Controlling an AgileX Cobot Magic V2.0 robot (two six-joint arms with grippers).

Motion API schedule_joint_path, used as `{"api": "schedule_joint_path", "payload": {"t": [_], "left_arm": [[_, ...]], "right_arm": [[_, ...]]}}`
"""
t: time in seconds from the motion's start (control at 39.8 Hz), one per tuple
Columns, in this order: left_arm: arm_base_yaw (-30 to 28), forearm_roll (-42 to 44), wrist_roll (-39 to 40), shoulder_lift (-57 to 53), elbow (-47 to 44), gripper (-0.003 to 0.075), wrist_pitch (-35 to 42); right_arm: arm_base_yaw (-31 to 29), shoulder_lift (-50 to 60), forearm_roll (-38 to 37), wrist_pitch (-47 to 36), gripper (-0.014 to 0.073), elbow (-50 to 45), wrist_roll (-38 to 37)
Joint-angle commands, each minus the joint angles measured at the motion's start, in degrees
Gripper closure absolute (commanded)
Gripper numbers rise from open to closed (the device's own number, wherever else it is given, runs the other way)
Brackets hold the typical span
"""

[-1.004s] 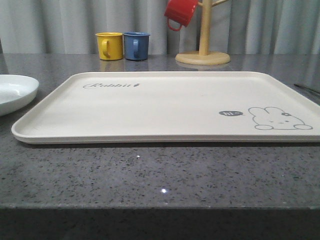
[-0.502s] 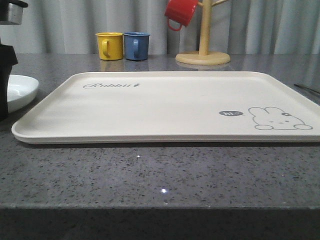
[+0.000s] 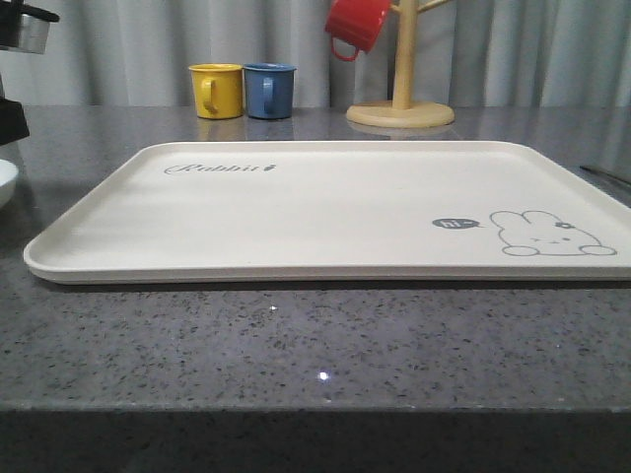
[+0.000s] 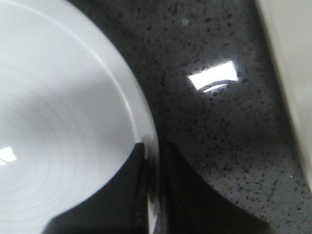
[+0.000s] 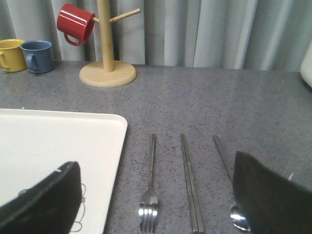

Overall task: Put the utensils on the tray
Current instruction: 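Lower the left gripper and grasp the white plate's rim, then carry the plate onto the tray and lower it down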

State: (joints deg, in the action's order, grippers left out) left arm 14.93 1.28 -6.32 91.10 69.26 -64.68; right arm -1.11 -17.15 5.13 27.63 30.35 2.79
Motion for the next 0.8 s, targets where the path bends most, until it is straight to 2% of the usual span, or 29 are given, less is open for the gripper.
{"api": "schedule_joint_path", "payload": {"t": [0.0, 0.13, 0.25, 0.45, 0.78], "left_arm": [[0.37, 1.15, 0.38, -2.01, 3.34, 0.0739, -1.94], [0.71, 1.56, 0.38, -2.37, 9.91, 0.0739, -7.03], [3.46, 1.43, 0.38, -2.63, 17.1, 0.0739, -7.46], [13.52, 1.43, 1.0, -2.63, 25.49, 0.0739, -7.46], [27.9, 3.34, 1.0, 1.72, 29.65, 0.0739, -7.46]], "right_arm": [[-0.22, -1.06, -0.42, -4.45, -0.0059, 1.76, 0.34], [-0.22, -1.06, -0.42, -4.45, -0.0059, 1.76, 0.34], [-0.22, -1.06, -0.42, -4.45, -0.0059, 1.76, 0.34], [-0.22, -1.06, -0.42, -4.45, -0.0059, 1.76, 0.34], [-0.22, -1.06, -0.42, -4.45, -0.0059, 1.76, 0.34]]}}
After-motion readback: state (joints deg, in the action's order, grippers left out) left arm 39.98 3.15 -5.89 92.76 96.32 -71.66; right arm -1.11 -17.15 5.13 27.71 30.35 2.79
